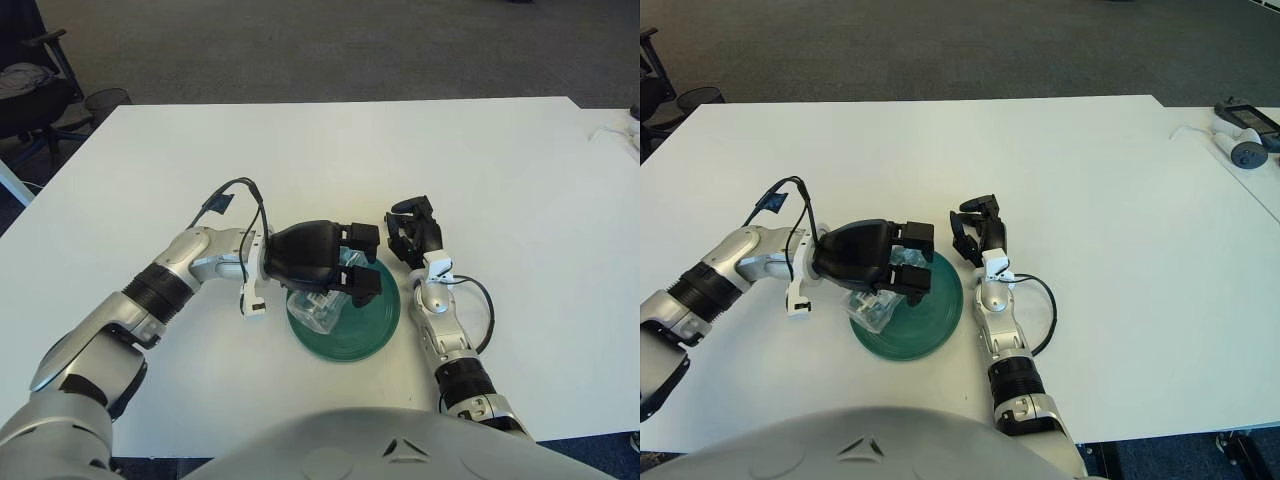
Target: Put the bottle into the plate.
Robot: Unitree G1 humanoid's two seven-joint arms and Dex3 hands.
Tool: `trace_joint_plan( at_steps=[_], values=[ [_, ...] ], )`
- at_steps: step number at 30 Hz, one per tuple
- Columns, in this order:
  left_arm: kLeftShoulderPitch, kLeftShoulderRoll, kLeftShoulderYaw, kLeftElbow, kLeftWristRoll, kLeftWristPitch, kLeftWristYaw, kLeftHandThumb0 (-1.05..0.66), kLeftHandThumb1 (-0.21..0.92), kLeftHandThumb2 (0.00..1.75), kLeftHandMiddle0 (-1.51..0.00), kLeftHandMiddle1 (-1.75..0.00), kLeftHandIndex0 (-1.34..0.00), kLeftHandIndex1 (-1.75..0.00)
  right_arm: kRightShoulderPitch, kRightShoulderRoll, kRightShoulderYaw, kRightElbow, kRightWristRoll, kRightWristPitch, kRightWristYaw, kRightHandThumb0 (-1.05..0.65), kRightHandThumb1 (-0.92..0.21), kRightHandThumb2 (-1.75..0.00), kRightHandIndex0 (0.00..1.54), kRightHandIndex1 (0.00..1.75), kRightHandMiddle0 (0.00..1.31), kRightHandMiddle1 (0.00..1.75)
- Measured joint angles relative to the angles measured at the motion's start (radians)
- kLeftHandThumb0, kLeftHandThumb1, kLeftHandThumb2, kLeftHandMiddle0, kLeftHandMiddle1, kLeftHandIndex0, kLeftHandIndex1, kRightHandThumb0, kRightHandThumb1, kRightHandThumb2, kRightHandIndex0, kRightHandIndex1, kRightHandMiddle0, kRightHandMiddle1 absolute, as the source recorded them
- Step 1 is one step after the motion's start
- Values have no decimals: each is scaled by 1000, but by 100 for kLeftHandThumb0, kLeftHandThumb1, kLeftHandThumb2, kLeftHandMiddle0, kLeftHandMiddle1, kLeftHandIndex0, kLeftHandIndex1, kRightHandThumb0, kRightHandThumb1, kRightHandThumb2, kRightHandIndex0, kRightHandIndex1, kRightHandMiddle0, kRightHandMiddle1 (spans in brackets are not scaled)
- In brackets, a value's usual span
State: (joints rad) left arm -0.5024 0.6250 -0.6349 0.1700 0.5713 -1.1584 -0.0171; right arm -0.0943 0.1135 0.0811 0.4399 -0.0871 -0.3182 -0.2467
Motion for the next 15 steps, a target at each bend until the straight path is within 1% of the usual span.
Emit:
trace_joint_plan(
  at_steps=[5, 10, 11, 12, 13, 15],
  values=[
    [29, 25, -17, -47, -153, 83, -156, 0, 5, 163, -81, -175, -58, -174, -5, 0, -5, 23, 0, -31, 0, -35, -92, -51, 26, 119, 19, 175],
    [67, 30, -26, -86, -294, 157, -283, 0, 13, 154, -74, -174, -53, -175, -9, 0, -9, 37, 0, -47, 0, -35, -92, -51, 26, 120, 19, 175],
    [76, 29, -25, -93, -312, 168, -299, 0, 14, 153, -73, -174, -53, -175, -10, 0, -10, 38, 0, -47, 0, -35, -92, -51, 26, 120, 19, 175],
    [85, 27, -23, -97, -324, 176, -311, 0, 17, 148, -71, -174, -53, -169, -10, 0, -10, 39, 0, -47, 0, -35, -92, -51, 26, 120, 19, 175],
    [95, 19, -18, -96, -323, 174, -314, -1, 21, 142, -69, -175, -52, -166, -10, 0, -10, 38, 0, -47, 0, -35, -92, -51, 26, 121, 19, 175],
    [115, -2, -3, -84, -309, 161, -314, -1, 25, 137, -66, -175, -50, -163, -10, 0, -10, 35, 0, -42, 1, -35, -92, -51, 27, 121, 19, 175]
  ],
)
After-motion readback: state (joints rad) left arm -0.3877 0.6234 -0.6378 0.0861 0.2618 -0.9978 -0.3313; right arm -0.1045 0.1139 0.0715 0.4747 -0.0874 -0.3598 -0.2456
